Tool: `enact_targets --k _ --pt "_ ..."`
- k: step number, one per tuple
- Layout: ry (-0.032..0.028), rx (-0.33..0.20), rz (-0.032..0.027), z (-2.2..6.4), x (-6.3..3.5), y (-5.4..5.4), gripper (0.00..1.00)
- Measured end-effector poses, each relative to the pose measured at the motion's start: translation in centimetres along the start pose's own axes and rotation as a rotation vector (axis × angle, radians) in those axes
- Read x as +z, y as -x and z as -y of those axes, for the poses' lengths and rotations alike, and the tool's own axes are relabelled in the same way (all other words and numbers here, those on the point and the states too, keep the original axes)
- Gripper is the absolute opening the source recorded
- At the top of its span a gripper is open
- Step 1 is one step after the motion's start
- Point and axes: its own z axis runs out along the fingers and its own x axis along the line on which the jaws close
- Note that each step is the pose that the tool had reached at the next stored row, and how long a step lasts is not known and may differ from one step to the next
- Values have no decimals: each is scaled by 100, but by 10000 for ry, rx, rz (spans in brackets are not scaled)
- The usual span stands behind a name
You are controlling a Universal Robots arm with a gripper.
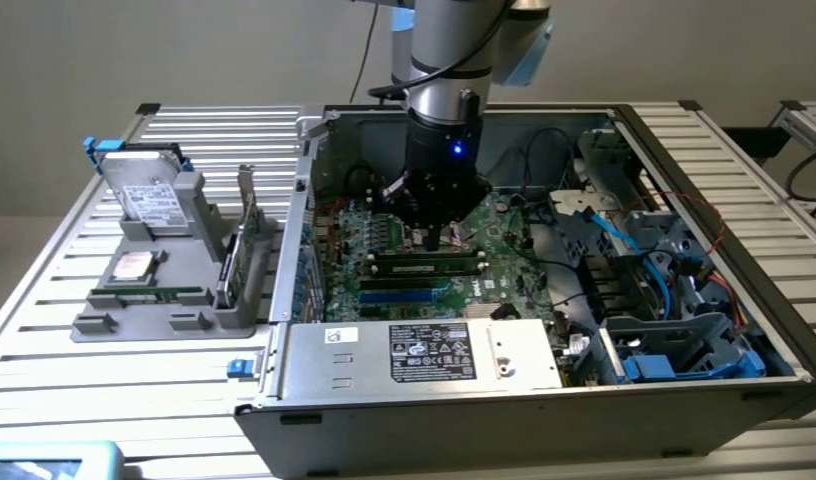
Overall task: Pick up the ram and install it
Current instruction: 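Press down the ram until it locks into place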
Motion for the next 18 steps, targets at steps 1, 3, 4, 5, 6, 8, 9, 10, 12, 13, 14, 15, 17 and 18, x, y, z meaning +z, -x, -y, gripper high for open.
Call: enact_targets --k 1,3,4,5,6,8,9,10,12,13,14,15,17,18 --pt "-7 94 11 0 0 0 11" --pt "-14 290 23 0 0 0 11" --pt "-16 391 27 0 0 0 11" --pt "-18 492 28 0 0 0 11" --pt "-22 590 28 0 0 0 11" --pt "-44 769 22 -1 1 0 11" --pt "-75 847 15 -1 0 0 11" --pt "-109 915 13 0 -1 -1 11" --pt "-165 1049 48 0 -1 0 11" --pt "-178 1115 71 0 -1 -1 11" --pt "-183 1191 96 0 -1 0 11" --pt "-182 1277 111 0 -1 1 11" --pt "-179 1446 109 0 -1 0 11" --pt "-185 1506 102 0 -1 0 11"
